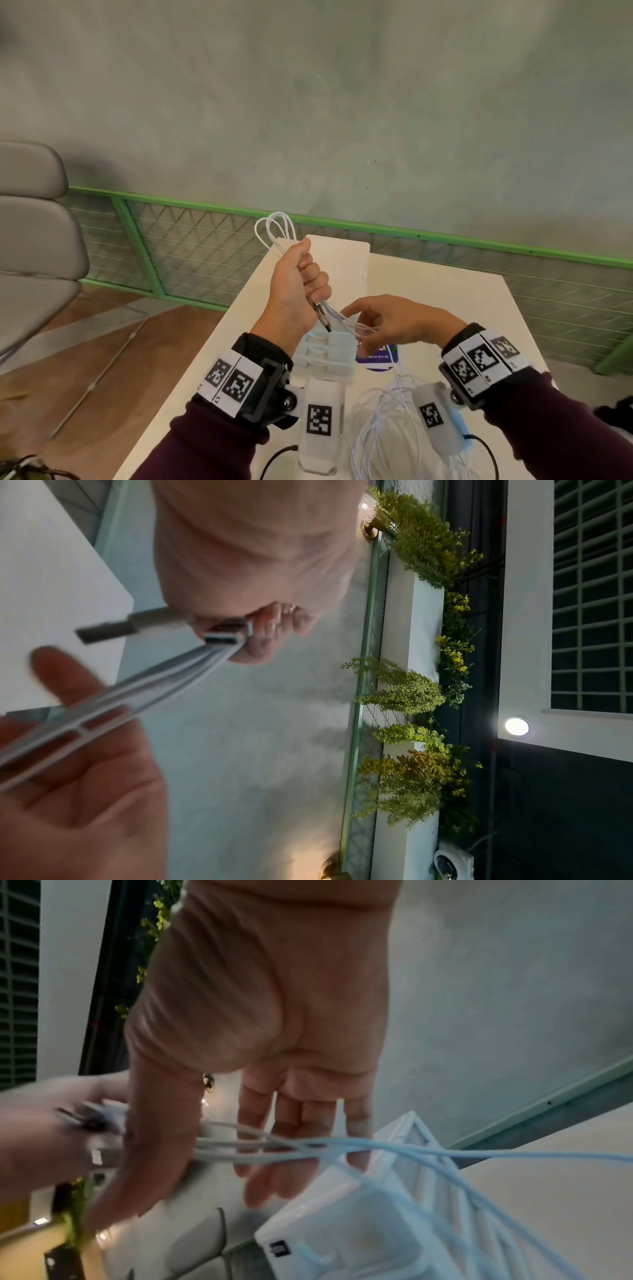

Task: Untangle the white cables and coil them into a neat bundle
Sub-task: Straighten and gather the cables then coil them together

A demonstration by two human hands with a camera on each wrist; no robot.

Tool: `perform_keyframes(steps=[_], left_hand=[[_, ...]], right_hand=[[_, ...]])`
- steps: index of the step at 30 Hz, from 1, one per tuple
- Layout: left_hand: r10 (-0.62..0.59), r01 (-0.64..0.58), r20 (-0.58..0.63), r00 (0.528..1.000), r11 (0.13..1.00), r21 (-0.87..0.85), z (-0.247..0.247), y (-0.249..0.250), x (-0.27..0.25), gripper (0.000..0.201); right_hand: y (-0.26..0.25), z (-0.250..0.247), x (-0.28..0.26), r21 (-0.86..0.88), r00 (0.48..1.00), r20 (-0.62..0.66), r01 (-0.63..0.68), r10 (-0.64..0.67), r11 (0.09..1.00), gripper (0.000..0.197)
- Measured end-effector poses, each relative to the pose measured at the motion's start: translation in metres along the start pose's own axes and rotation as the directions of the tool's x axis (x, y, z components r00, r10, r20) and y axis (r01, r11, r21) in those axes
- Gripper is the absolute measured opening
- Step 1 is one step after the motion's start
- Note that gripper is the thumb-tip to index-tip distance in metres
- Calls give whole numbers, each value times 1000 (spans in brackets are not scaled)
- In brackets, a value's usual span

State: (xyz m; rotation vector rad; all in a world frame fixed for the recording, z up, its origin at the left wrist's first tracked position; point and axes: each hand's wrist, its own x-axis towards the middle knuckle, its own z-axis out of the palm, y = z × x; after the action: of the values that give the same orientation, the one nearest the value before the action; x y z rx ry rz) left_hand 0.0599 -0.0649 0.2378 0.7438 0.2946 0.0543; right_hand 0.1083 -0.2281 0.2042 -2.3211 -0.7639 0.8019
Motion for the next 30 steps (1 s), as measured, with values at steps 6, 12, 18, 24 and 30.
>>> perform_keyframes(steps=[6, 12, 18, 24, 30], left_hand=[[-2, 3, -10, 1000, 999, 37, -4, -6, 2, 48], [-40, 40, -10, 999, 999, 21, 0, -16, 4, 48], [-48, 50, 51, 998, 998, -41, 3, -8, 6, 55], [-9, 13, 79, 997, 998, -60, 7, 4, 4, 54], [41, -31, 106, 994, 995, -91, 15, 17, -2, 54]], right_hand=[[78, 10, 6, -92, 908, -208, -387, 363, 917, 88], [141, 43, 3, -65, 803, -128, -593, 583, 803, 109], [176, 96, 9, 22, 764, -86, -640, 640, 768, 89], [171, 105, 18, -9, 819, -99, -568, 565, 823, 9], [141, 45, 9, -34, 810, -476, -407, 343, 913, 20]])
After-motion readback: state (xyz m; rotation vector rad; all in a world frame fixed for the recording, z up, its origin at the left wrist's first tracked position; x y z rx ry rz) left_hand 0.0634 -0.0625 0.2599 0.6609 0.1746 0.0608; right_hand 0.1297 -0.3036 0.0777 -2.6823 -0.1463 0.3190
